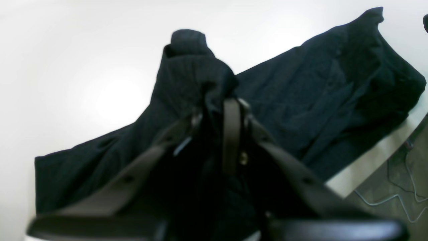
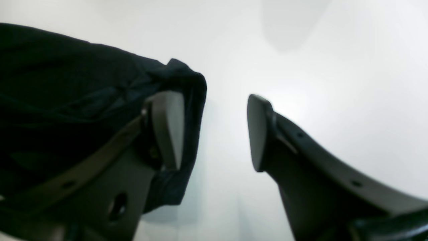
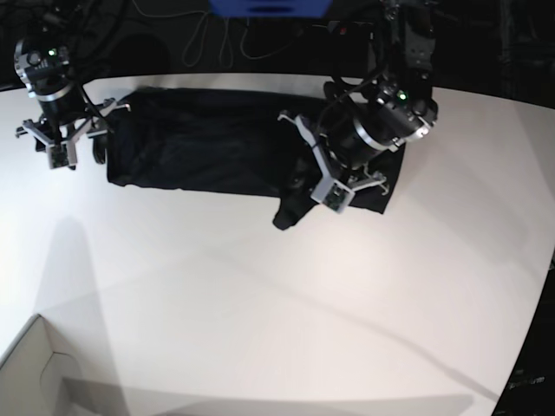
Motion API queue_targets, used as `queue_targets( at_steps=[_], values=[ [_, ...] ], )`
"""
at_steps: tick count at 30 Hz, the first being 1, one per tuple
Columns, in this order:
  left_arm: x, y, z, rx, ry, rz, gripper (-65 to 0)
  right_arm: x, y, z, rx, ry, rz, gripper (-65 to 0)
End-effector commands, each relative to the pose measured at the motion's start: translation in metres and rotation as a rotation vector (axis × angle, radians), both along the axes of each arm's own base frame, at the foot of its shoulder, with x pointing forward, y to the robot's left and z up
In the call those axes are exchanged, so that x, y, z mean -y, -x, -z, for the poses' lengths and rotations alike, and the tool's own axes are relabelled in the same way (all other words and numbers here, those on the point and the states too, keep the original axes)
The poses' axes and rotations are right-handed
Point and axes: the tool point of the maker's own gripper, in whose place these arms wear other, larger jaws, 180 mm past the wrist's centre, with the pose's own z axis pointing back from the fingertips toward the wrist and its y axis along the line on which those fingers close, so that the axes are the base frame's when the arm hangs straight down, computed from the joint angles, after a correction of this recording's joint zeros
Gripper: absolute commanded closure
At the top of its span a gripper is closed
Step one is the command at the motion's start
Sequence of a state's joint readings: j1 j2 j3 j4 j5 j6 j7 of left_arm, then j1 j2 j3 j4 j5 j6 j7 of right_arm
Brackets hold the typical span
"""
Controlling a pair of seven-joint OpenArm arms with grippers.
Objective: Layout the t-shirt on the table in an organized manner, then fold the t-shirt properly
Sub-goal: 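Fold the strip end near the left gripper inward toward the right gripper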
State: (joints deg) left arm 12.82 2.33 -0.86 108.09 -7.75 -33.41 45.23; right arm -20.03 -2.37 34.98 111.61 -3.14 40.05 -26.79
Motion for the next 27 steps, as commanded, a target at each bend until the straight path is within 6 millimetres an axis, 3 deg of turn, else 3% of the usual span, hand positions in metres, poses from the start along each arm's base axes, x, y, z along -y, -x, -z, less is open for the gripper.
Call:
queue_targets(
  at_steps=[1,6,10,13,16,20,25,27],
  values=[
    [0.006,-0.003,-0.013,0.04,0.039,0.012,-12.8,0.0,-0.005,-0.013,0.048,0.007,-0.011,-30.6],
    [0.021,0.007,-0.007,0.005,0.006,0.082,-22.0,0.0,-0.005,-0.013,0.048,0.008,-0.011,-30.6],
    [0.031,0.013,-0.012,0.017,-0.008,0.133,-23.1,0.0,-0.005,-0.012,0.045,0.008,-0.011,-30.6],
    [0.02,0.007,-0.023,0.053,-0.012,0.098,-23.1,0.0,-0.005,-0.013,0.048,0.008,-0.011,-30.6],
    [-0.022,-0.009,-0.024,0.062,-0.042,-0.027,-23.1,0.0,-0.005,-0.012,0.045,0.008,-0.01,-31.0],
    [-0.105,-0.033,-0.026,0.075,-0.096,-0.263,-23.1,0.001,-0.006,-0.012,0.045,0.009,-0.006,-31.2],
    [-0.191,-0.036,-0.016,0.04,-0.144,-0.482,-23.1,-0.003,-0.006,-0.008,0.051,-0.031,0.032,-38.5],
    [-0.214,-0.034,-0.019,0.045,-0.149,-0.534,-23.1,-0.009,-0.005,-0.005,0.05,-0.052,0.034,-41.8]
  ],
)
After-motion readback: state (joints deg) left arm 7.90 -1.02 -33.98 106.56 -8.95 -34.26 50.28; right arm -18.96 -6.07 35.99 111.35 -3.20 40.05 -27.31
